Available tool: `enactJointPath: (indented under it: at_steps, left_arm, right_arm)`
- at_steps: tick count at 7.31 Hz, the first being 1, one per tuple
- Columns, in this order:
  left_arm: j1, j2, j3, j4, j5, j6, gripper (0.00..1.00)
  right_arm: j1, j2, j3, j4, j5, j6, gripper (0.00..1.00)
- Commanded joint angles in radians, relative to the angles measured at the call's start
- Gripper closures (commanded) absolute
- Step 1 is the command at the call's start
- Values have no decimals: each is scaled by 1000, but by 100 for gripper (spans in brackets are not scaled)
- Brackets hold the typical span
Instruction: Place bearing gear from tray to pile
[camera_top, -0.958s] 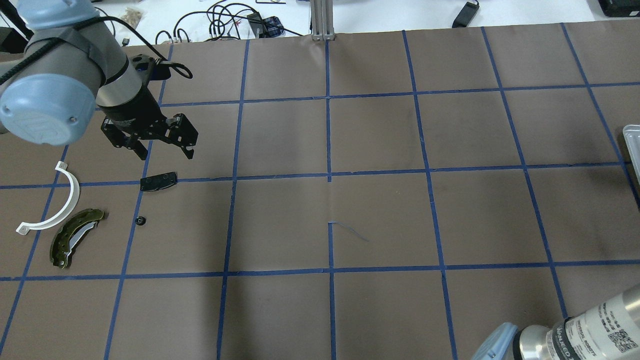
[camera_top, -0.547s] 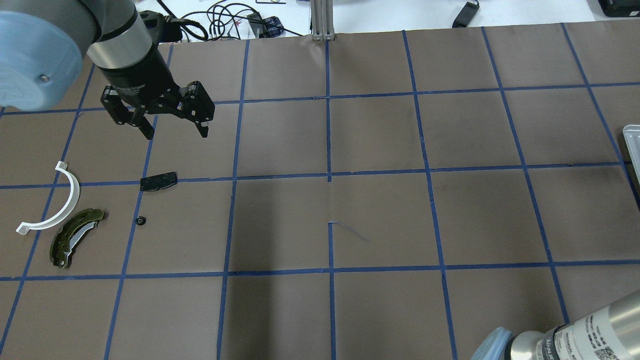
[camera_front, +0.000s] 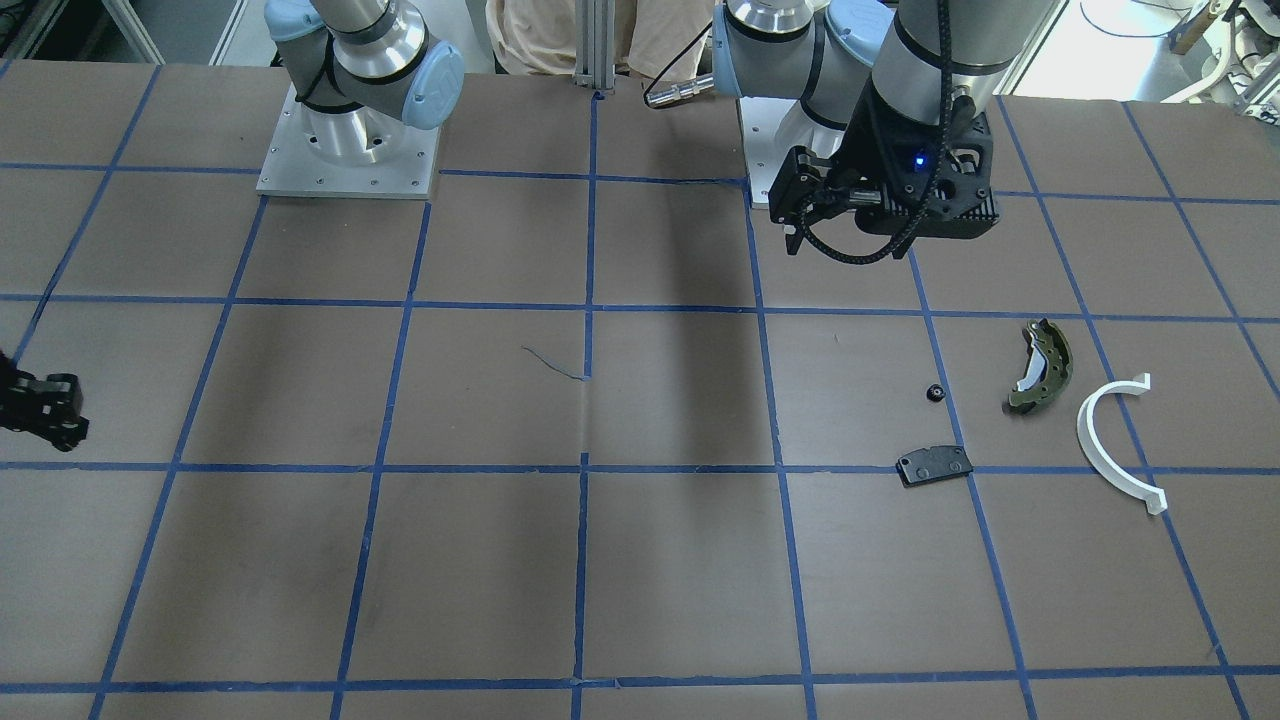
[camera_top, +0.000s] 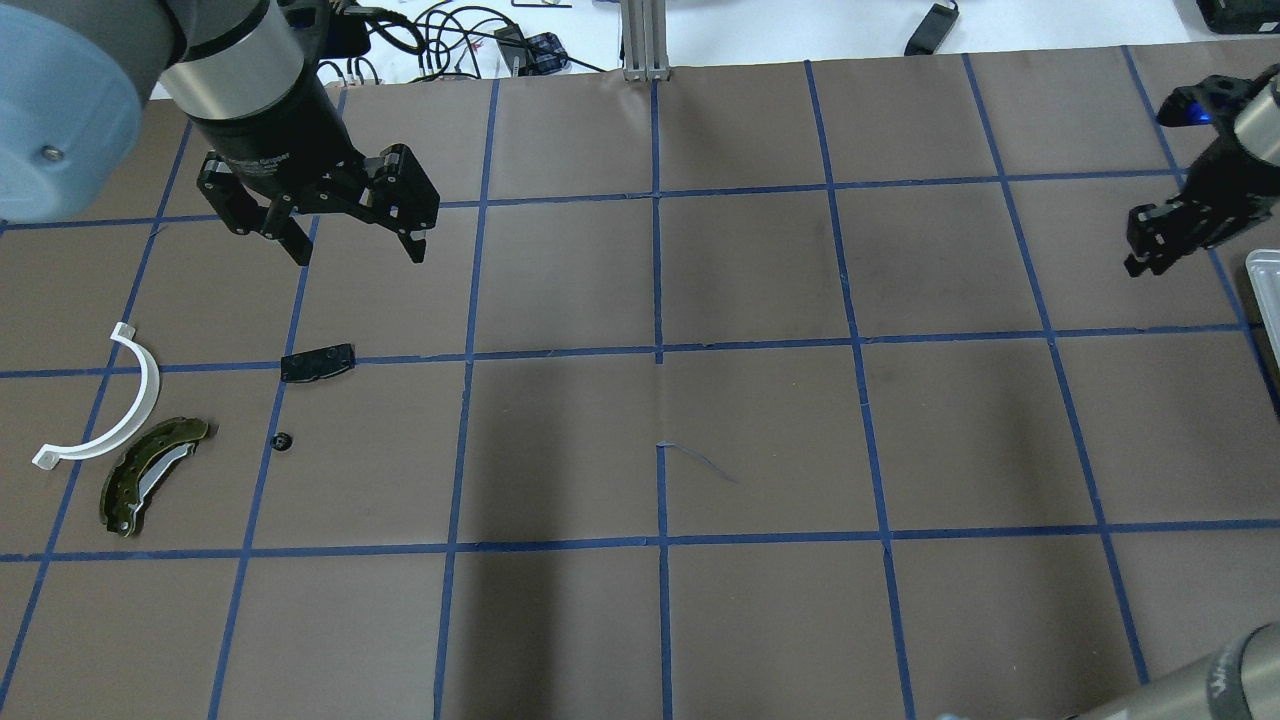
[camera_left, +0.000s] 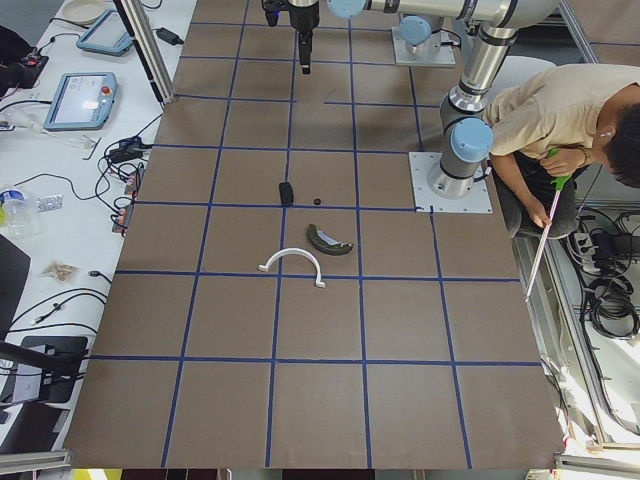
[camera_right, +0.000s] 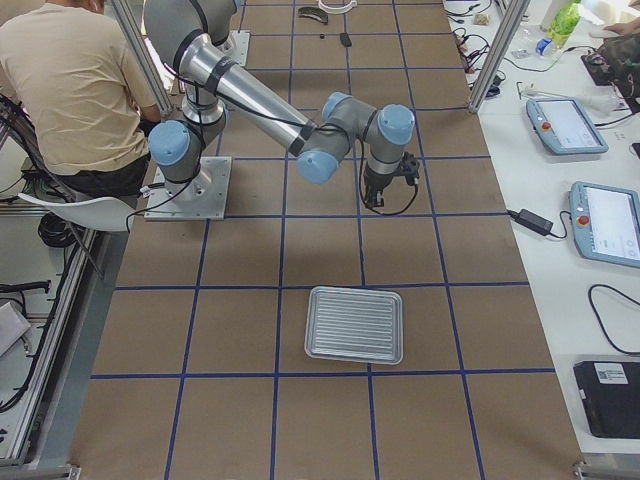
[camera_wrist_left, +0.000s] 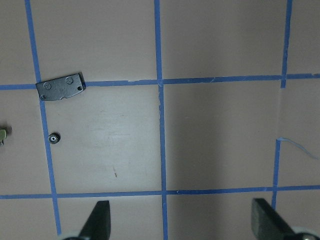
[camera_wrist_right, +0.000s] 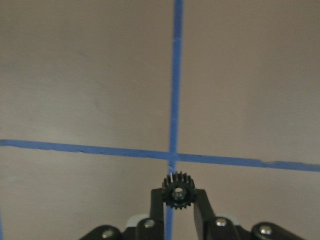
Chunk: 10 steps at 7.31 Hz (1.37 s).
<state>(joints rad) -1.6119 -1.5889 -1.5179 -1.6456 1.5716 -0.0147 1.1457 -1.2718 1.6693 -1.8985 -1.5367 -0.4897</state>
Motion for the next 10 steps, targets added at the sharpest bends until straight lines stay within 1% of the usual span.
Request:
enactJointPath:
  at_steps: [1,2,3,4,5,6,7,8,9,10]
  left_arm:
    - [0,6,-2,4,1,2,0]
    - [0,6,-2,4,7,2,0]
    - [0,12,-2,4,8,2,0]
    - [1,13,-4,4,10,4,0]
    - [1,14,-4,4,10,2,0]
    - [1,14,-4,3,8,2,0]
    - [1,17,-5,3,11,4,0]
    - [1,17,-5,3,10,4,0]
    - [1,17,-5,3,8,4,0]
    - [1,18,-7,0,11,4,0]
  right_arm:
    - [223,-41,36,19,68,312,100]
    - [317,-41,56,6,101,468,100]
    - [432,-35,67,-11,104,582,100]
    - [544,-26,81,-92,104,738,100]
    - [630,-17,98,-126,104,841,100]
    - [699,-12,110,-164,105,902,100]
    - [751,29,113,-235,107,949,100]
    - [788,93,113,-320,110,1009,100]
    - [816,132,113,-391,112,1067,100]
    - [853,140,115,-390,112,1080,100]
